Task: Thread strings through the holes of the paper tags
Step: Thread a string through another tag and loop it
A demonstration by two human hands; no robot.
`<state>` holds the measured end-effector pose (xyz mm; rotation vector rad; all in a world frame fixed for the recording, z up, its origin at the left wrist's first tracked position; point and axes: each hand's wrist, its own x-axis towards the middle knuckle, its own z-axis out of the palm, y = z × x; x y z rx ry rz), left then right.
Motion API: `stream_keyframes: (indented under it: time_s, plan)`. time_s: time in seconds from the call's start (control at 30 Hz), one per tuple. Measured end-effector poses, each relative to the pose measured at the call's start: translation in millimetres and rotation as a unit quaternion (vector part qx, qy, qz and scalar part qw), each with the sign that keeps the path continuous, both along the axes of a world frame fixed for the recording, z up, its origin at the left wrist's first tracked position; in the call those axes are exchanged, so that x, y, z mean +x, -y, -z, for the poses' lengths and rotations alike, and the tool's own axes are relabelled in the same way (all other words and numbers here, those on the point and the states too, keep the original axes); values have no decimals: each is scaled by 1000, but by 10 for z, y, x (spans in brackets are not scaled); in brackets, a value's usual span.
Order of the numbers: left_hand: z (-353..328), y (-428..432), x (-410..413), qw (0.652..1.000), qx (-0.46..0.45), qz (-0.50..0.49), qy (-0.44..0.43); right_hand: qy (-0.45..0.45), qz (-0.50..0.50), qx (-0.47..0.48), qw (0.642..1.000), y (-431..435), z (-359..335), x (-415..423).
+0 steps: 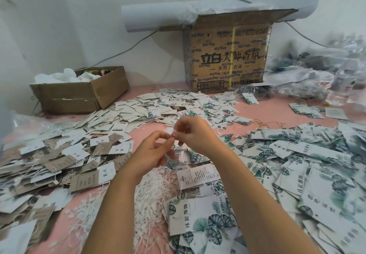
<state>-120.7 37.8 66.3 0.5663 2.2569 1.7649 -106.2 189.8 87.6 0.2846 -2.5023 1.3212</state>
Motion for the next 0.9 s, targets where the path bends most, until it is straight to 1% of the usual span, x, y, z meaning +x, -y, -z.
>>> stream_keyframes:
  time_s: [0.07,0.1,0.13,0.17,0.2,0.27,0.33,0.37,0.4,0.43,0.47,0.53,0.63,0.67,0.73,0.77,0.8,0.83,0.87,0.9]
  plan:
    - [22,-10,-4,1000,-14,-8,-17,5,15,-54,998,6,-15,5]
    - [35,-9,-11,999,-23,-15,-27,15,20,-103,994,3,-24,10]
    - [44,-5,-18,999,-30,-20,-34,26,20,-173,984,-3,-36,15]
    - [51,2,-28,998,-33,-24,-38,38,13,-258,965,-8,-51,18]
    - [54,9,-36,998,-35,-25,-39,48,3,-344,938,-15,-67,19]
    - [61,26,-49,998,-39,-23,-38,48,1,-475,879,-46,-94,21]
    - [66,44,-57,998,-45,-20,-42,25,25,-558,829,-85,-110,16]
    - [70,54,-62,998,-50,-21,-45,14,41,-584,811,-105,-116,12]
    - [72,64,-68,997,-55,-23,-47,8,56,-599,799,-121,-121,10]
    - [77,76,-73,997,-59,-27,-46,6,69,-604,794,-135,-119,11]
    - [79,85,-76,997,-62,-32,-46,5,81,-598,797,-149,-113,11]
    - [83,98,-85,996,-69,-42,-50,6,109,-559,822,-173,-95,8]
    - [87,106,-94,995,-68,-54,-57,28,147,-433,889,-198,-84,15]
    - [86,102,-94,994,-65,-58,-59,45,144,-370,917,-207,-84,21]
    - [82,80,-91,994,-60,-63,-66,93,99,-184,974,-216,-90,49]
    - [77,62,-86,994,-55,-64,-70,119,59,-86,987,-205,-93,63]
    - [71,40,-80,994,-50,-62,-74,140,15,-6,990,-182,-86,71]
    - [67,19,-75,994,-48,-60,-78,151,-25,47,987,-147,-75,73]
    - [65,1,-73,993,-51,-60,-83,153,-51,79,984,-103,-58,69]
    - [68,-13,-70,993,-53,-64,-86,148,-55,97,983,-62,-35,61]
